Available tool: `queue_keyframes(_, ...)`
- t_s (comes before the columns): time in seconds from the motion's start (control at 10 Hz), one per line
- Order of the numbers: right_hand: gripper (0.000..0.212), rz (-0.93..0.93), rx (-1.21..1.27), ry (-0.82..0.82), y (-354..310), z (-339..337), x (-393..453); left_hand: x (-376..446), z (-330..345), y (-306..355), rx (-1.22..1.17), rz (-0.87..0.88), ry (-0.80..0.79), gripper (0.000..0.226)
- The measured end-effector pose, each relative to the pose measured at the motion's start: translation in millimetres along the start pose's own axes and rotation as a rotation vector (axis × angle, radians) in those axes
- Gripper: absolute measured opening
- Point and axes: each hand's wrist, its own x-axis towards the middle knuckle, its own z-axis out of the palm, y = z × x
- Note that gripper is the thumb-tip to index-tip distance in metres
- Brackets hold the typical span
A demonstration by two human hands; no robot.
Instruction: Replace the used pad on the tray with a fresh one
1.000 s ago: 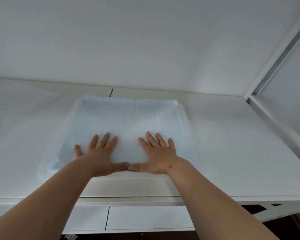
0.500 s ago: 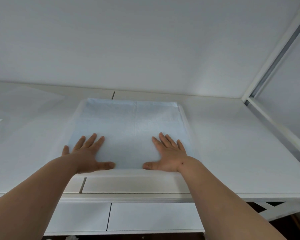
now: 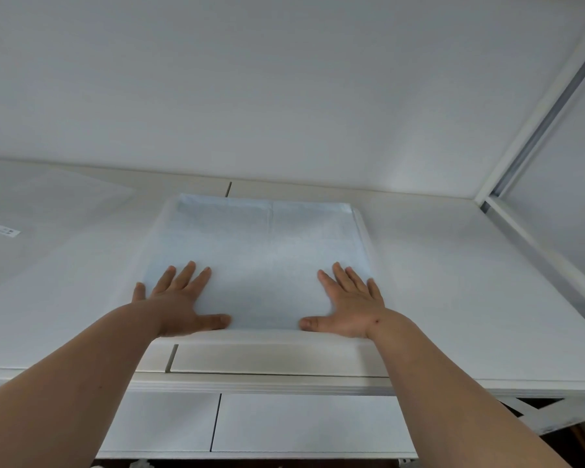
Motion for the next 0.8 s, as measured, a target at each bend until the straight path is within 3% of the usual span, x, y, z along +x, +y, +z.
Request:
queue_keyframes(0.4, 0.112, 0.011, -0.015, -0.012, 0.1, 0.8, -0.6, -0.2, 2.9, -0.6, 0.013, 0.012, 0.016, 0.136)
queue_keyframes(0.6, 0.111, 0.027, 0.003, 0.005, -3.7, -1.4, -1.6, 1.2, 3.2, 0.3, 0.018, -0.001, 0.051, 0.111)
queue_keyframes(0.8, 0.096, 0.011, 0.044, 0.111, -17.4, -0.6, -7.7, -0.2, 1.3, 18.4, -0.007, -0.004, 0.172, 0.105)
